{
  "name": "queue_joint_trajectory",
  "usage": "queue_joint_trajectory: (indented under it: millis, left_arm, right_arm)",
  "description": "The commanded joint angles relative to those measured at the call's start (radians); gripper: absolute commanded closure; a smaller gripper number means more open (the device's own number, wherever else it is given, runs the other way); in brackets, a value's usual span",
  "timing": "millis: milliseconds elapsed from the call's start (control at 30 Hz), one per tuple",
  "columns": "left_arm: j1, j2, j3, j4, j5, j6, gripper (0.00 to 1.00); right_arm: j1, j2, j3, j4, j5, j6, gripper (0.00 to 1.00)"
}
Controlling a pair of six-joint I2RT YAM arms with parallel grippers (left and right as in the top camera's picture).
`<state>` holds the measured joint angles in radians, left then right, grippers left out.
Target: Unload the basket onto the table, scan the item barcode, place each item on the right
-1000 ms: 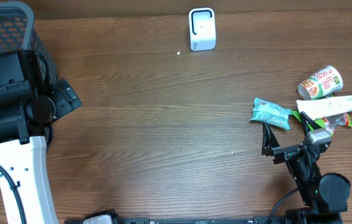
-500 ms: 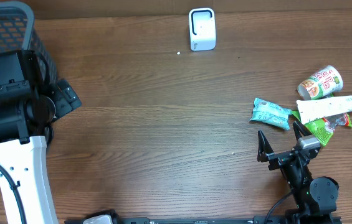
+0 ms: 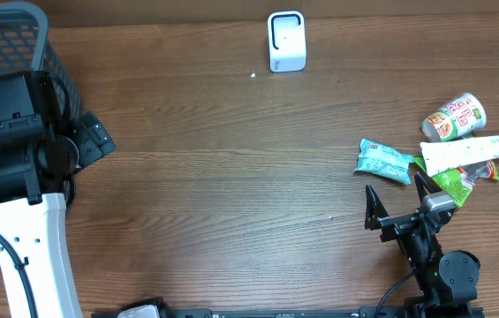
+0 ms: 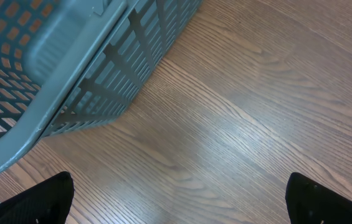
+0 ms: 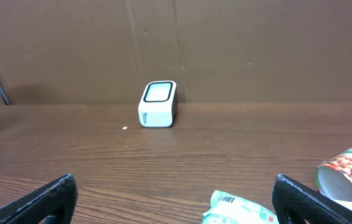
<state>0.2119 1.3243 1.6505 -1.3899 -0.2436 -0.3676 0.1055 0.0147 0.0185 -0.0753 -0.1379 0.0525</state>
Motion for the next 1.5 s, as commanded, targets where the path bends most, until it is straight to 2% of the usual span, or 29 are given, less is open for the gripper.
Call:
queue_joint_trajectory:
  millis: [0,533,700,800,867,1033,1300,1467]
  left_arm:
    - [0.003,-0.004,0.002,0.003,0.001,-0.014,0.00]
    - [0.003,-0.004,0.002,0.000,0.000,-0.014,0.00]
    - [-0.023,-0.037,-0.025,0.103,0.008,-0.080,0.00]
    - [-0.072,-0.128,-0.142,0.301,0.012,-0.060,0.00]
    - [-0.103,-0.204,-0.261,0.464,0.031,0.006,0.00]
    - [-0.134,-0.443,-0.644,0.875,0.118,0.150,0.00]
    - [-0.134,-0.762,-1.101,1.118,0.122,0.173,0.00]
    - [-0.138,-0.902,-1.286,1.241,0.122,0.246,0.00]
  right_arm:
    - [0.006,-0.012,-0.011,0.003,0.006,0.008,0.00]
    - [0.006,-0.012,-0.011,0.003,0.006,0.008,0.00]
    - [0.006,-0.012,-0.011,0.003,0.006,0.008,0.00]
    - [0.006,-0.012,-0.011,0.003,0.006,0.008,0.00]
    - [0.006,-0.012,-0.011,0.003,0.006,0.008,0.00]
    - [0.006,-0.012,-0.011,0.003,0.006,0.008,0.00]
    - [0.006,-0.012,-0.011,0.003,0.006,0.008,0.00]
    - [0.006,-0.012,-0.011,0.003,0.006,0.008,0.00]
